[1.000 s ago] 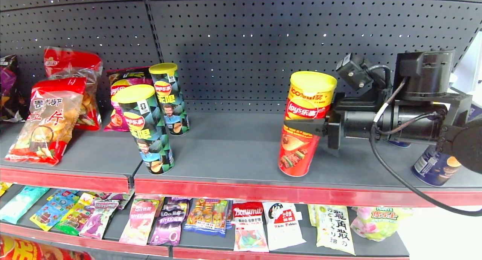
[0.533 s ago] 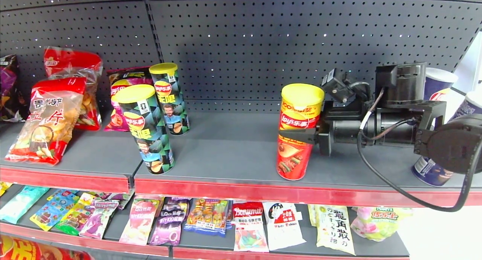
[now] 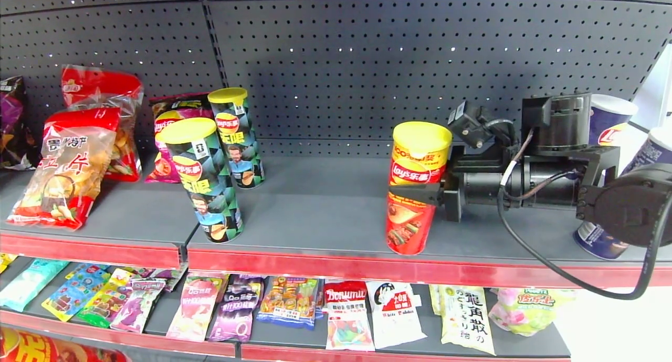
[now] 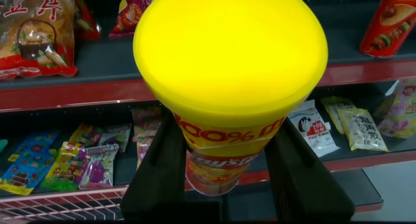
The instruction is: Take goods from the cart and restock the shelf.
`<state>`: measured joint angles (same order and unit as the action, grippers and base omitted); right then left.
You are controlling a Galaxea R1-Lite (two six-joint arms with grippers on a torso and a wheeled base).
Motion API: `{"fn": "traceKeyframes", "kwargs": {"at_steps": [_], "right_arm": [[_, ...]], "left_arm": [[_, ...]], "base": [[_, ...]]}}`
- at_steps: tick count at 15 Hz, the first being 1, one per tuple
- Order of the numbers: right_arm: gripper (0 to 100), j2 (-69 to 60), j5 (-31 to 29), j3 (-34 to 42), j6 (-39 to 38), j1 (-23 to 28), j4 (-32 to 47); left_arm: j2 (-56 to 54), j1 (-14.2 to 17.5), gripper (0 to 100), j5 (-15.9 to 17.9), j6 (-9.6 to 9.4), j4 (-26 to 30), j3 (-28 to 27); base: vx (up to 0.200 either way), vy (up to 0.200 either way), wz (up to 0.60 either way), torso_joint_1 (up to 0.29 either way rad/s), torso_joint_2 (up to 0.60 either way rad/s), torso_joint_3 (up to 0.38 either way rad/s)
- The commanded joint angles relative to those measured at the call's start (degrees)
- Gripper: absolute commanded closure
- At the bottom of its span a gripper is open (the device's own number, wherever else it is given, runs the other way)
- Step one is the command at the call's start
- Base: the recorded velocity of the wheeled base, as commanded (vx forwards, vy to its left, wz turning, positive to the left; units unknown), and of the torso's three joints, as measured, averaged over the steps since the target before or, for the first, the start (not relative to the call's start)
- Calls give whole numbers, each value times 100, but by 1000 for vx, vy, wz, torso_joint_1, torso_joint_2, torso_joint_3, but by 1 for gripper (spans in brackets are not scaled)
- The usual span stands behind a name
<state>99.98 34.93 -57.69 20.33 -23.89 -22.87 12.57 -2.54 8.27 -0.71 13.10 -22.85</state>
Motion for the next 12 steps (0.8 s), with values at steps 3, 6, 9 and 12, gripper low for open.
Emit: {"fn": "traceKeyframes", "kwargs": {"at_steps": [3, 6, 9, 12], "right_arm": [[100, -22, 5, 117, -82, 25, 11], [0, -13, -3, 108, -109, 25, 2], [0, -145, -74, 126, -109, 43, 11], [0, -655, -531, 557, -249, 122, 11]], "left_arm": [[9, -1, 100, 0, 0, -1, 8], [9, -1, 100, 0, 0, -1, 8], [18, -1, 100, 0, 0, -1, 8], [18, -1, 100, 0, 0, -1, -1]], "base": [[0, 0, 0, 0, 0, 0], [0, 0, 0, 0, 0, 0], [0, 0, 0, 0, 0, 0], [0, 0, 0, 0, 0, 0]]}}
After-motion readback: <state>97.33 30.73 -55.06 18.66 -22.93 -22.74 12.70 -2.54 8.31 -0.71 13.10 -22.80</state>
